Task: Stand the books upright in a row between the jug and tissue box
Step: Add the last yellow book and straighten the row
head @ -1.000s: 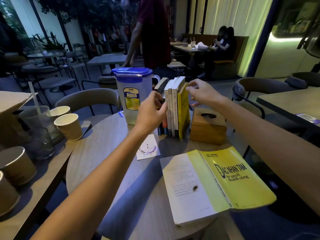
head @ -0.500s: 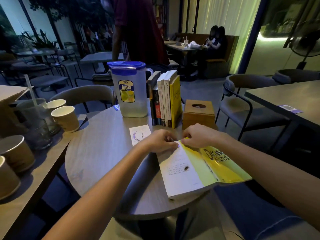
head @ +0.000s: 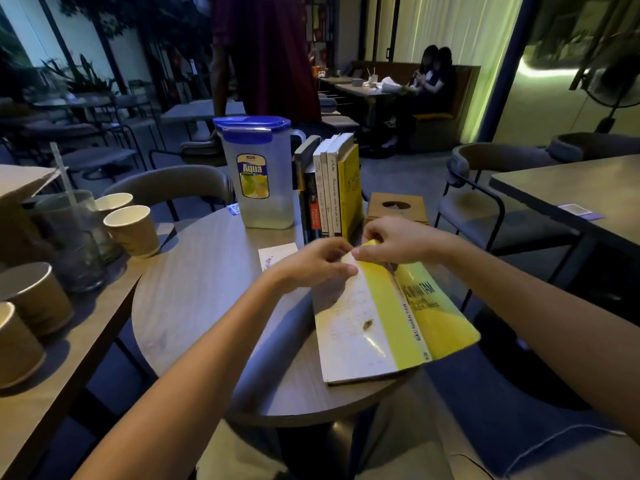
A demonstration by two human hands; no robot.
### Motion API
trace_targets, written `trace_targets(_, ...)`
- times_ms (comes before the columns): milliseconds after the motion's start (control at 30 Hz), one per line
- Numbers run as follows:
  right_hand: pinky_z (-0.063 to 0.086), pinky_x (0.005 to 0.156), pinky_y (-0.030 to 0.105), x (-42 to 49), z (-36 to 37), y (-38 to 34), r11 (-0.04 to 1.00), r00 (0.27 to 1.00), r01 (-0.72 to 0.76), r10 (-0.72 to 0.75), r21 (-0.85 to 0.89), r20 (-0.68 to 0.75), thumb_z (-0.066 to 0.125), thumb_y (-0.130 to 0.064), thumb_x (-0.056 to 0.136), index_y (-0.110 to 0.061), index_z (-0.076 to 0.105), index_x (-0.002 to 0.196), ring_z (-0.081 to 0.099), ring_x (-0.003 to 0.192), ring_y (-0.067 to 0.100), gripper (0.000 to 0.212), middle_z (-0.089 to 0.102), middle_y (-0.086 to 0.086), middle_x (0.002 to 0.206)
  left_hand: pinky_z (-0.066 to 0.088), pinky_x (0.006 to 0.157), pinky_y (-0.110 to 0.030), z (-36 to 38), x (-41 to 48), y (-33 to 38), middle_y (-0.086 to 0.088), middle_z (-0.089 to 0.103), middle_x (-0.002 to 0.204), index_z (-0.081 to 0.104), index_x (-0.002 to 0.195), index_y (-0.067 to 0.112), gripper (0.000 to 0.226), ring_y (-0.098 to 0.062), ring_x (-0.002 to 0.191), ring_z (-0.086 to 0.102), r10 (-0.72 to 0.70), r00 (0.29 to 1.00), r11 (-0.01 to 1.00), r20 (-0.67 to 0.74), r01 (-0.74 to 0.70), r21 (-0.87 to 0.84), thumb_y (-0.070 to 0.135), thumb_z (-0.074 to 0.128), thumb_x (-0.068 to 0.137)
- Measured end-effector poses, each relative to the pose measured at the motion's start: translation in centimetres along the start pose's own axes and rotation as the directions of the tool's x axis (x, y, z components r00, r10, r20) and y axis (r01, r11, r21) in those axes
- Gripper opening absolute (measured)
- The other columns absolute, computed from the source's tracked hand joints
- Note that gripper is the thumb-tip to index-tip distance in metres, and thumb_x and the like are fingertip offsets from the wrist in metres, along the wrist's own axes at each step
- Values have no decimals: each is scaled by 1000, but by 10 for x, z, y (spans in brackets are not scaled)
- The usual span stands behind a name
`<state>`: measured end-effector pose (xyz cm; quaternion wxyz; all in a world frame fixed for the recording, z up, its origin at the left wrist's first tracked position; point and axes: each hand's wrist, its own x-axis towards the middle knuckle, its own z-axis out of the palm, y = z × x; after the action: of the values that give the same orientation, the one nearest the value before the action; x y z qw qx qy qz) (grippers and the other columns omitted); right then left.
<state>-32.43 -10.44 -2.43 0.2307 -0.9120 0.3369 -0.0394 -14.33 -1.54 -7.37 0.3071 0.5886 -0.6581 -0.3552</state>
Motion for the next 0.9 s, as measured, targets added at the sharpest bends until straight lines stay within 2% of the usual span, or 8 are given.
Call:
trace_targets(100, 52, 53, 18, -7, -24, -18, 995, 989, 100, -98, 13, -108, 66, -42, 94, -17, 61, 98, 71, 67, 13, 26, 70, 4, 88, 58, 92, -38, -23, -8, 18, -11, 71, 110, 64, 112, 13, 24, -22, 104, 69, 103, 992, 985, -78, -113, -128, 17, 72, 89)
trace_targets(200, 59, 57, 28, -9, -46, -35, 983, 960, 171, -152, 63, -233, 69, -38, 93, -13, 61, 99, 70, 67, 11, 27, 68, 3, 92, 56, 95, -43, -40, -10, 29, -4, 69, 113, 64, 117, 18, 37, -18, 108, 66, 179, 950, 977, -257, -202, -69, 25, 78, 83)
trace_targets(267, 56, 55, 24, -9, -55, -44, 973, 929, 216, -181, 76, -323, 69, -35, 93, -9, 59, 98, 70, 67, 8, 28, 67, 1, 89, 51, 99, -36, -43, -10, 33, 2, 61, 122, 60, 123, 22, 54, -13, 115, 58, 232, 840, 971, -490, -227, 70, 35, 83, 76)
trace_targets(333, 50, 55, 22, -8, -58, -52, 968, 874, 250, -225, 1, -430, 70, -34, 92, -9, 59, 95, 66, 70, 7, 27, 65, -1, 86, 46, 95, -29, -40, -12, 34, 3, 53, 123, 54, 125, 24, 65, -15, 116, 52, 308, 640, 951, -704, -213, 222, 42, 85, 71)
trace_targets(400, 46, 55, 19, -5, -52, -60, 959, 816, 278, -270, -63, -512, 71, -33, 90, -10, 60, 92, 60, 67, 8, 26, 63, -1, 80, 51, 90, -33, -33, -15, 33, 3, 52, 118, 53, 120, 23, 60, -17, 112, 53, 330, 536, 944, -777, -191, 269, 42, 84, 73)
trace_targets(567, 37, 51, 17, 4, -23, -70, 949, 776, 303, -300, -90, -555, 69, -21, 89, -13, 54, 83, 48, 57, 7, 19, 55, -4, 70, 55, 94, -31, -16, -22, 17, -1, 48, 136, 43, 141, 28, 69, -10, 121, 53, 231, 750, 964, -620, -260, 44, 41, 77, 83)
trace_targets(767, 38, 61, 6, 4, -9, -71, 919, 780, 394, -344, -17, -522, 68, -15, 87, -16, 61, 93, 49, 71, 2, 9, 54, -2, 92, 46, 87, -15, -16, -34, 12, 3, 38, 150, 29, 151, 39, 88, -11, 131, 46, 206, 834, 960, -512, -273, -57, 40, 80, 80)
trace_targets(900, 51, 65, 20, 5, -13, -71, 895, 848, 433, -363, 110, -387, 63, -31, 97, -19, 66, 108, 60, 77, 11, 17, 58, -5, 110, 48, 93, -21, -21, -38, 14, 6, 37, 155, 27, 152, 44, 88, -12, 133, 48, 235, 849, 945, -473, -314, -95, 37, 80, 81)
